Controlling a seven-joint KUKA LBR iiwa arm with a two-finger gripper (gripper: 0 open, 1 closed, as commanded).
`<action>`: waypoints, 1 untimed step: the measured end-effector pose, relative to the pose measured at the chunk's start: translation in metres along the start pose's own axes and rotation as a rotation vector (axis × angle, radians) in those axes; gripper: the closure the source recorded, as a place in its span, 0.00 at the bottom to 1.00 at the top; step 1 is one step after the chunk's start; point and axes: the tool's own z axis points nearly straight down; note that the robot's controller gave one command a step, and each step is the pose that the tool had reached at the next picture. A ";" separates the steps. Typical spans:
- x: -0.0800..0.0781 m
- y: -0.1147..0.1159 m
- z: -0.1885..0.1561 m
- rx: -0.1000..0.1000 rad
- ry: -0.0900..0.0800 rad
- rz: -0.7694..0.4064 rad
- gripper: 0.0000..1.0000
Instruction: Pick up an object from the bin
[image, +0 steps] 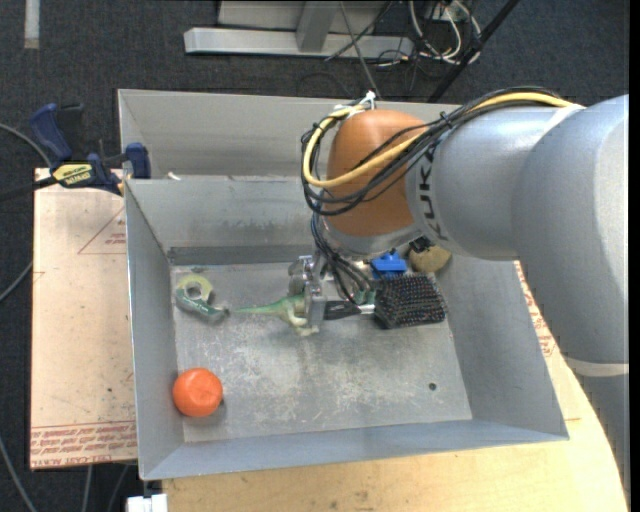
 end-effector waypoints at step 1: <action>-0.001 0.000 -0.022 0.000 -0.005 0.000 1.00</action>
Offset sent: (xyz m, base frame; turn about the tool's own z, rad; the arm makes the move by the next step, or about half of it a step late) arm -0.0001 -0.0001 0.0384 0.0000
